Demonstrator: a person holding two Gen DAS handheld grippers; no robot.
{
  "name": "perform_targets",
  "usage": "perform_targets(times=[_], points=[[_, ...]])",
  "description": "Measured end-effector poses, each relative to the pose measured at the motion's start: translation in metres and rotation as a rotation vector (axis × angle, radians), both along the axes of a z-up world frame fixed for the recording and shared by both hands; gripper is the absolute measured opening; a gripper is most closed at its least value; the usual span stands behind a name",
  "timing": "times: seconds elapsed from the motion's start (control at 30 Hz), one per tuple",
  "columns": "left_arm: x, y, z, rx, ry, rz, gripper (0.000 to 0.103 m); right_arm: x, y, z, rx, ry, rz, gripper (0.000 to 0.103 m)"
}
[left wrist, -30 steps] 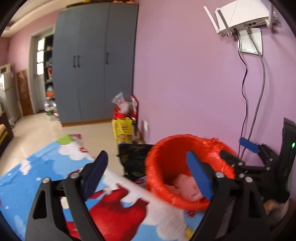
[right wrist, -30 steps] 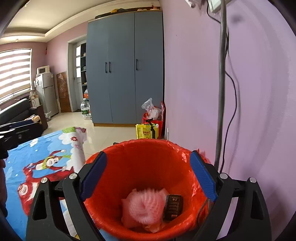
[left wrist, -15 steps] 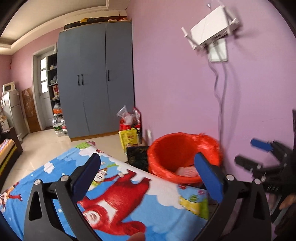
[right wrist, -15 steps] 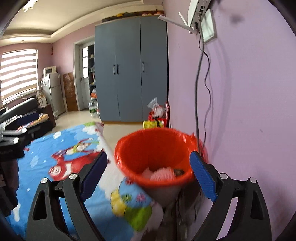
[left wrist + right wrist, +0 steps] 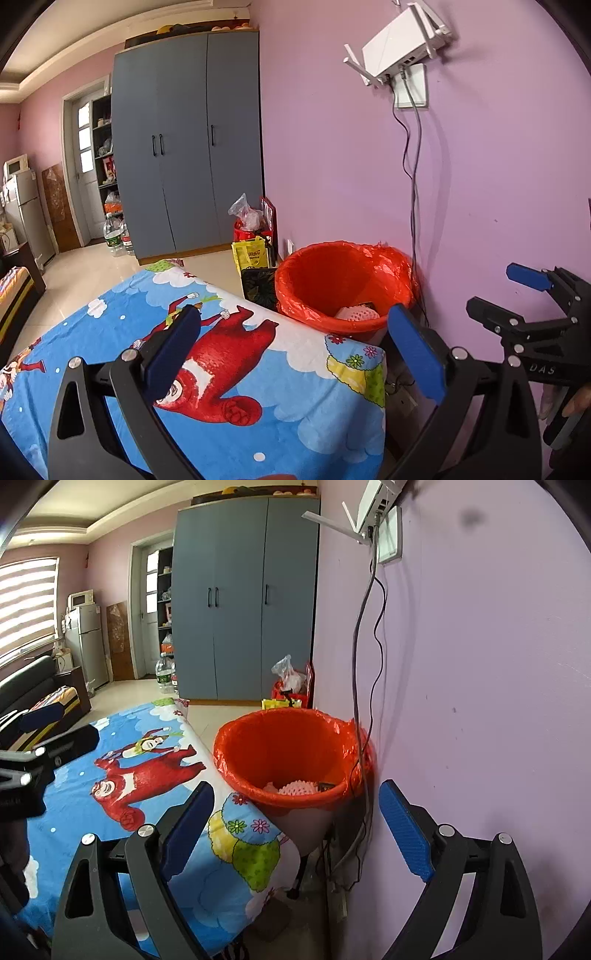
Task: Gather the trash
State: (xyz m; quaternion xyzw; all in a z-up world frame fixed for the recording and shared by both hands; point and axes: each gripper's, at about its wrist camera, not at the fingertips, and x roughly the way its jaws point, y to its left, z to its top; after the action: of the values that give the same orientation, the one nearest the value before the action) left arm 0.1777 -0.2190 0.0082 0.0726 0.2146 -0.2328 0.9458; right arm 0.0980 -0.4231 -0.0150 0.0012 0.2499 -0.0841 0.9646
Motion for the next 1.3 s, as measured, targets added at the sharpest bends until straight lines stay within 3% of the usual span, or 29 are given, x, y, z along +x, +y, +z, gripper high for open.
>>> perform_targets(times=[0.37,0.7,1.3], points=[[-0.009,0.000,-0.006,0.015,-0.010,0.026,0.098,-0.003,0.007,0.007,-0.015,-0.001,-0.030,0.085],[-0.012,0.009,-0.006,-0.033,-0.020,0.069,0.098,-0.018,0.009,0.022,0.010,-0.121,-0.034,0.085],[-0.018,0.003,-0.006,-0.019,-0.021,0.041,0.098,-0.017,0.012,0.015,0.008,-0.105,-0.005,0.085]])
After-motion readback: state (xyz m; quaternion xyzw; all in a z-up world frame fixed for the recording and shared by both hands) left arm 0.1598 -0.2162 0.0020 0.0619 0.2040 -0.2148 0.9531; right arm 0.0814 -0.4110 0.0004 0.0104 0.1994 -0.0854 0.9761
